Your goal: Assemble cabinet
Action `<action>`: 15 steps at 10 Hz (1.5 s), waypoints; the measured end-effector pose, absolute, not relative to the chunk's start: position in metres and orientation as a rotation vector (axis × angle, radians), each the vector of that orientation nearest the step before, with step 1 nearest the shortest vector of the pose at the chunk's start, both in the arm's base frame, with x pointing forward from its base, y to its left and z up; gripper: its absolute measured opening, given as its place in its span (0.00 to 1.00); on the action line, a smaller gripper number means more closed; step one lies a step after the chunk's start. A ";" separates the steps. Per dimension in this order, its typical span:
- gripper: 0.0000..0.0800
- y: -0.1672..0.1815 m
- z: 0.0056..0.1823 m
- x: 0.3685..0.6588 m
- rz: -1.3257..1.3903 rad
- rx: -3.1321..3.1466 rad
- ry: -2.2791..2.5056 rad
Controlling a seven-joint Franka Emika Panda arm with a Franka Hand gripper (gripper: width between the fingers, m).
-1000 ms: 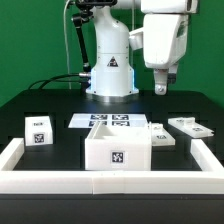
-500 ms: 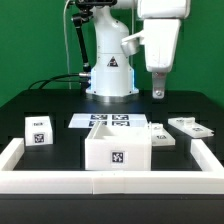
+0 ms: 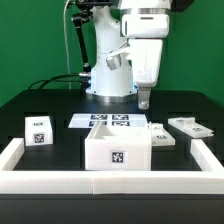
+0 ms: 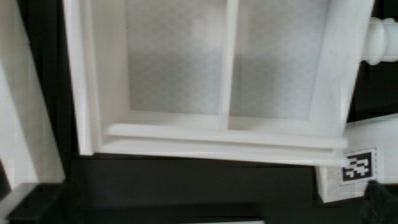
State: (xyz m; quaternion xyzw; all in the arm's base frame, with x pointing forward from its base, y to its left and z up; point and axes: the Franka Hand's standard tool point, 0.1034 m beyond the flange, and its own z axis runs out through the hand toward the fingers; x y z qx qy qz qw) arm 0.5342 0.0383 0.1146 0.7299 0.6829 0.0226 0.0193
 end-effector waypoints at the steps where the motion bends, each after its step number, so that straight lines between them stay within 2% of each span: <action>1: 1.00 0.038 0.114 0.534 0.068 2.268 2.119; 3: 1.00 0.034 0.105 0.523 0.070 2.283 2.108; 7: 1.00 0.033 0.066 0.478 0.058 2.302 2.119; 9: 1.00 0.034 0.048 0.471 0.068 2.310 2.119; 12: 1.00 0.035 0.031 0.464 0.043 2.336 2.123; 15: 1.00 0.034 0.023 0.464 0.032 2.352 2.119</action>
Offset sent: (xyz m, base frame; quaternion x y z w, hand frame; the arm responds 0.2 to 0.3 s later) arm -0.0561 0.0036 -0.0278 -0.0131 0.0516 0.0072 0.9986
